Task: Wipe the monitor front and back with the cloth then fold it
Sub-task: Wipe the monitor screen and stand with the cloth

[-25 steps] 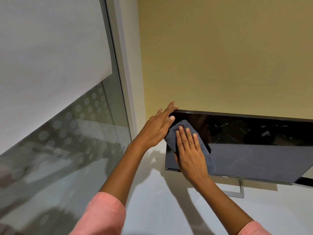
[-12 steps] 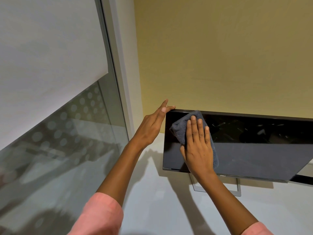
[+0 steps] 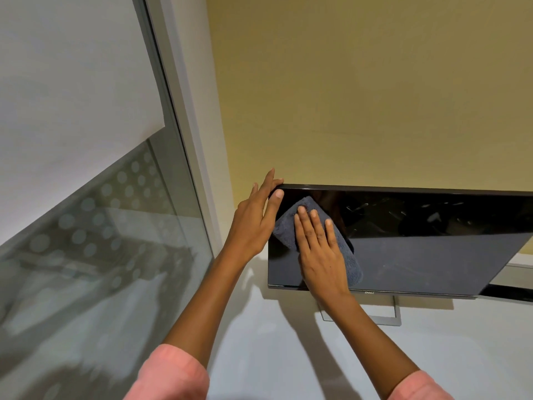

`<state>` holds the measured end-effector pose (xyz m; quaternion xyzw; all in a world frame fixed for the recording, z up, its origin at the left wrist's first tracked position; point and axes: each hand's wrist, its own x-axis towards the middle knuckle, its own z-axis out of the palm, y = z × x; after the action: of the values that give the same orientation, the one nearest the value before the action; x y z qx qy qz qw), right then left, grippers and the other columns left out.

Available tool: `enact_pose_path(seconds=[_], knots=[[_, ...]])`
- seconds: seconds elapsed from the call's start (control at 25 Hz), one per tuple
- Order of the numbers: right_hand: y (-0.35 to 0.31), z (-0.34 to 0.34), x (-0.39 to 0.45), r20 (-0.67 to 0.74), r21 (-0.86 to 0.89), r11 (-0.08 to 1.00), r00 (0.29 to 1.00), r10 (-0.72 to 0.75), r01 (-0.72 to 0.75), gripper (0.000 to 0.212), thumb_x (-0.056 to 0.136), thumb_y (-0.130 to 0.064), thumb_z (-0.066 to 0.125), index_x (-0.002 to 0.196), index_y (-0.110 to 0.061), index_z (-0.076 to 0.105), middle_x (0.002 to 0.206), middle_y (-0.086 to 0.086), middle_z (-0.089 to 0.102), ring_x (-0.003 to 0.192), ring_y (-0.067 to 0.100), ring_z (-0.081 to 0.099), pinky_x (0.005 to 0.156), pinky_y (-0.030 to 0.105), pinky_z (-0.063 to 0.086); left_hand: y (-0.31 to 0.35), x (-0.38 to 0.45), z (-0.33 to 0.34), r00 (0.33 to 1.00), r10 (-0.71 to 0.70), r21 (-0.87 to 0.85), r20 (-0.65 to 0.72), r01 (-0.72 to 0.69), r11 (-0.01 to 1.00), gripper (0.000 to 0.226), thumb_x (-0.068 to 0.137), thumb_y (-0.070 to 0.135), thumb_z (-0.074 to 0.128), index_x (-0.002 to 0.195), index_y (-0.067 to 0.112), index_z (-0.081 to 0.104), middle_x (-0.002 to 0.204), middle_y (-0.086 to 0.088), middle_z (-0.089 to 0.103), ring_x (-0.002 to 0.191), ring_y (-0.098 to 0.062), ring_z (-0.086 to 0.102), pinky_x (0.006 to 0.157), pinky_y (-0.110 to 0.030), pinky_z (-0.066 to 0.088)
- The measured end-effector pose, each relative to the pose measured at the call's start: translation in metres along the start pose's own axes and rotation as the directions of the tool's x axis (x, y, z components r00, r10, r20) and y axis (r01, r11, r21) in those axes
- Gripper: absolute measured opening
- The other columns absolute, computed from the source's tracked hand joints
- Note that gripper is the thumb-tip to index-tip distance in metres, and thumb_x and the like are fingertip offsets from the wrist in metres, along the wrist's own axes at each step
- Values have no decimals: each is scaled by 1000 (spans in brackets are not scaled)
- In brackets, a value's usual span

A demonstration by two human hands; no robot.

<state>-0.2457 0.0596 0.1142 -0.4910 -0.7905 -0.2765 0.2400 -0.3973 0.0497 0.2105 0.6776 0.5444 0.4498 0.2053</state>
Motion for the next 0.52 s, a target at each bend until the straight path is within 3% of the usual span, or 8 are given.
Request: enact_pose_path(seconds=[0.16, 0.28, 0.36, 0.52], knots=[[26, -15, 12, -30, 34, 995, 995, 91, -90, 75, 88, -7, 44, 150, -4, 0, 157, 8, -14, 146, 26, -5, 119, 44, 1, 2, -2, -1, 1000, 24, 45, 14, -25, 999, 53, 98, 45, 32, 148, 28, 25, 148, 9, 38, 143, -18, 21, 117, -28, 12], [47, -19, 1, -8, 54, 979, 980, 198, -197, 83, 85, -13, 49, 149, -3, -2, 157, 11, -14, 146, 28, -8, 119, 43, -2, 9, -5, 3, 999, 26, 107, 27, -29, 994, 48, 99, 38, 35, 145, 22, 35, 150, 5, 33, 143, -18, 19, 117, -37, 20], [58, -17, -13, 29, 73, 957, 960, 280, -282, 84, 84, -11, 53, 149, -1, 1, 157, 14, -9, 146, 28, -7, 119, 43, -1, 13, -5, 8, 998, 65, 157, 12, -66, 985, 44, 101, 32, 36, 142, 16, 40, 145, 1, 35, 141, -18, 24, 113, -44, 27], [57, 1, -43, 79, 69, 943, 944, 322, -327, 93, 80, -4, 62, 148, 0, 0, 157, 15, -12, 145, 29, -9, 118, 43, 0, 18, -1, 18, 997, 77, 291, -13, -70, 954, 43, 101, 30, 35, 140, 14, 43, 141, -8, 35, 138, -24, 24, 114, -46, 22]])
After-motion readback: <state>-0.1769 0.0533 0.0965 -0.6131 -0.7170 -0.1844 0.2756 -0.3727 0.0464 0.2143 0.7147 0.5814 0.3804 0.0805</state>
